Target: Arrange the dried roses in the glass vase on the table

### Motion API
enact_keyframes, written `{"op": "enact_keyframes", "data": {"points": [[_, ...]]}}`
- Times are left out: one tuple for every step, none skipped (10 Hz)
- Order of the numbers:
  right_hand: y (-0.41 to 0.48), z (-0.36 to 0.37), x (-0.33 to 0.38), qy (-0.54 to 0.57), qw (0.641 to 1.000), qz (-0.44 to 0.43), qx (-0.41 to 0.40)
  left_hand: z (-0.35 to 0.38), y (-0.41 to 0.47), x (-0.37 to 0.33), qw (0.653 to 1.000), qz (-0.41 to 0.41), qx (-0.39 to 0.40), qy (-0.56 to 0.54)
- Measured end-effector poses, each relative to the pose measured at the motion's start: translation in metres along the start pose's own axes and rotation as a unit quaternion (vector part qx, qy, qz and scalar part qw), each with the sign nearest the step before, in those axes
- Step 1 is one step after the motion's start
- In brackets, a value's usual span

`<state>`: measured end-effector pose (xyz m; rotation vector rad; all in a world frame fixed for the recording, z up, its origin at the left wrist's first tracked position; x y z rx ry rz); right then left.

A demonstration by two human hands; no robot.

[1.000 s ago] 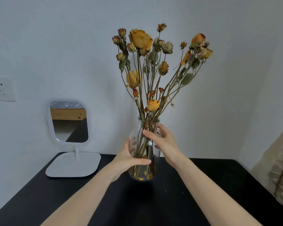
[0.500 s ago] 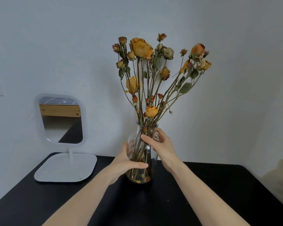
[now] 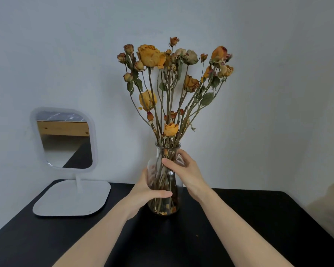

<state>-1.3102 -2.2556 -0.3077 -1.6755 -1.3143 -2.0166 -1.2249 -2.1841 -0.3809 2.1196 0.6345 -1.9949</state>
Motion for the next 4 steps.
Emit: {"op": "enact_keyframes", "data": {"points": [[0.0, -0.001, -0.003, -0.004, 1.0, 0.01, 0.0, 0.001, 0.001, 0.003, 1.0, -0.01, 0.008, -0.005], [-0.002, -0.001, -0.007, -0.019, 0.999, 0.027, -0.001, 0.003, 0.0, 0.007, 1.0, -0.014, 0.02, -0.005], [-0.006, 0.003, -0.002, -0.039, 0.998, 0.044, 0.018, 0.004, -0.007, 0.007, 0.999, -0.039, 0.014, 0.015], [-0.014, -0.012, 0.008, -0.078, 0.995, 0.064, -0.007, -0.003, -0.025, 0.001, 0.997, -0.03, -0.017, 0.073]]}}
Point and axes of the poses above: each hand's wrist, its own y-axis towards the middle knuckle, its own z-axis out of the palm, x = y × z, the point moved 10 cm from there along y, towards the middle knuckle, and after that the axes turned 12 degrees about -z, right-handed, at the moved point
